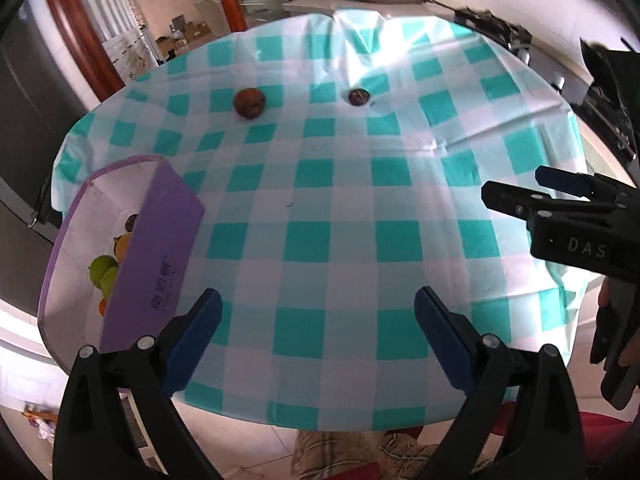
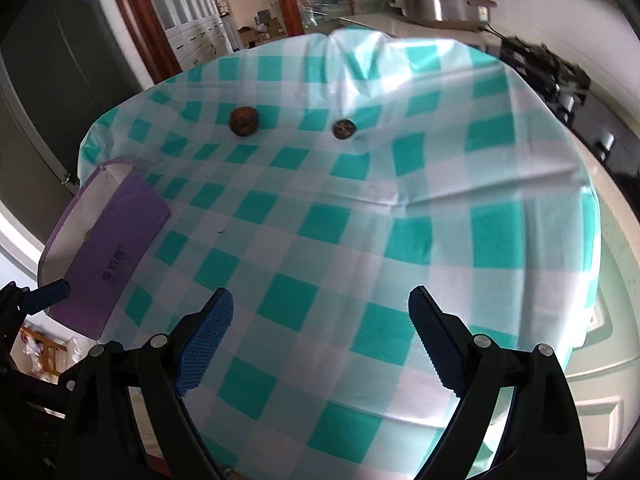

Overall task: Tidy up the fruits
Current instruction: 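Grasp a brown nut with the right tool while the left tool grasps the red-brown apple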

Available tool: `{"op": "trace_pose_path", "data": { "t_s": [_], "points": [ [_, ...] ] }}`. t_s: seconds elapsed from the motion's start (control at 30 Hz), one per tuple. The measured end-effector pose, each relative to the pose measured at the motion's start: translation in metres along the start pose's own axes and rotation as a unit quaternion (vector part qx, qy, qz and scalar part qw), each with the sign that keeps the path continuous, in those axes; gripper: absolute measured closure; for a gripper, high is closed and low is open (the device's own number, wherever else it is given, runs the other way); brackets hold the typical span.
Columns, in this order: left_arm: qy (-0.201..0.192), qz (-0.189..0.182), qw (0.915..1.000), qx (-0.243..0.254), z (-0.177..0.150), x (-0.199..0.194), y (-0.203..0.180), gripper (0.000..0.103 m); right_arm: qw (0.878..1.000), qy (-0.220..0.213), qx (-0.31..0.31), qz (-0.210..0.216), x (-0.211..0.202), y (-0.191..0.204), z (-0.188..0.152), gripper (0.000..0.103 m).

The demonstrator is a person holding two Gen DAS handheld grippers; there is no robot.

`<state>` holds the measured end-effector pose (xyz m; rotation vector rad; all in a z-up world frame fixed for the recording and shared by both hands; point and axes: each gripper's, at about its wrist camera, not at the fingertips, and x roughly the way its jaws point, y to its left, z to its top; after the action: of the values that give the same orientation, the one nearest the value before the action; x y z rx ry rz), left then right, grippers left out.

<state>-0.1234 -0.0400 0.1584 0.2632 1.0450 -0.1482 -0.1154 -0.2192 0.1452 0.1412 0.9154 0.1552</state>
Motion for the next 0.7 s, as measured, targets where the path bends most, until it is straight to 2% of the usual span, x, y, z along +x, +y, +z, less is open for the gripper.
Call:
{"op": "trace_pose_path", "data": {
  "t_s": [0.2, 0.33, 0.53, 0.7],
  "points": [
    [0.030, -0.015, 0.9994, 0.001, 0.016, 0.035, -0.009, 0.006, 1.000, 0.016, 0.011, -0.002, 0.018, -0.023, -0.005, 0.016],
    [0.048, -0.037, 0.9981, -0.013, 0.040, 0.075, -0.005, 0.006, 0.999, 0.029, 0.000, -0.015, 0.040, -0.029, 0.003, 0.016],
    [0.066, -0.061, 0.9951, -0.041, 0.091, 0.133, 0.021, 0.006, 0.998, 0.045, -0.012, -0.032, 0.091, -0.029, 0.053, 0.016],
    [0.071, -0.055, 0.9916, -0.094, 0.143, 0.188, 0.071, 0.006, 0.998, 0.054, -0.022, -0.033, 0.151, -0.010, 0.104, 0.016]
  ]
}}
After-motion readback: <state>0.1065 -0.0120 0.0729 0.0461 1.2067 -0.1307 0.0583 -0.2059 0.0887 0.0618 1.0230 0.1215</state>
